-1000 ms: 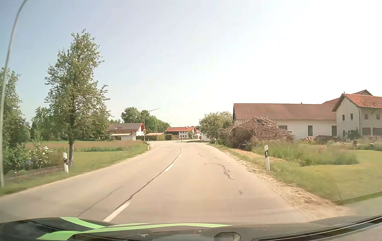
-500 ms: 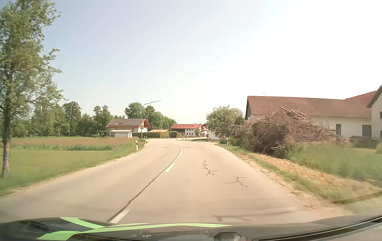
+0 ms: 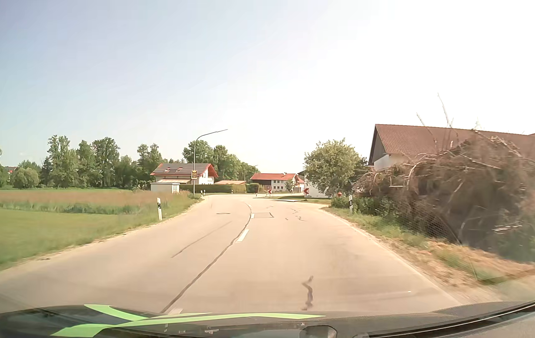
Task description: Follow the waypoints while adhering to traffic rules and regulations
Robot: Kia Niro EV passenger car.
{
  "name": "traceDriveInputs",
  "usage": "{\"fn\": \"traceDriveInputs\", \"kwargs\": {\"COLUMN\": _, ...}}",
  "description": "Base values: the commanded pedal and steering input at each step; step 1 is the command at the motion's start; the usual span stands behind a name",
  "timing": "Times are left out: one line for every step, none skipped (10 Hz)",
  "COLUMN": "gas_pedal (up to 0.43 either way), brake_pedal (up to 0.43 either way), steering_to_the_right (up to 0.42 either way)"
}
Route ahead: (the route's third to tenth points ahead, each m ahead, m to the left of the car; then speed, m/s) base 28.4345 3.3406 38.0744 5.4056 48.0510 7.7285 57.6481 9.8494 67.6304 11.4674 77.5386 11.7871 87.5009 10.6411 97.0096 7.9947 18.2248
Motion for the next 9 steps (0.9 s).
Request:
{"fn": "traceDriveInputs", "kwargs": {"gas_pedal": 0.020, "brake_pedal": 0.000, "steering_to_the_right": -0.029}}
{"fn": "traceDriveInputs", "kwargs": {"gas_pedal": 0.028, "brake_pedal": 0.000, "steering_to_the_right": -0.030}}
{"fn": "traceDriveInputs", "kwargs": {"gas_pedal": 0.028, "brake_pedal": 0.000, "steering_to_the_right": -0.030}}
{"fn": "traceDriveInputs", "kwargs": {"gas_pedal": 0.039, "brake_pedal": 0.000, "steering_to_the_right": -0.030}}
{"fn": "traceDriveInputs", "kwargs": {"gas_pedal": 0.039, "brake_pedal": 0.000, "steering_to_the_right": -0.031}}
{"fn": "traceDriveInputs", "kwargs": {"gas_pedal": 0.039, "brake_pedal": 0.000, "steering_to_the_right": -0.031}}
{"fn": "traceDriveInputs", "kwargs": {"gas_pedal": 0.039, "brake_pedal": 0.000, "steering_to_the_right": -0.031}}
{"fn": "traceDriveInputs", "kwargs": {"gas_pedal": 0.039, "brake_pedal": 0.000, "steering_to_the_right": -0.031}}
{"fn": "traceDriveInputs", "kwargs": {"gas_pedal": 0.039, "brake_pedal": 0.000, "steering_to_the_right": -0.031}}
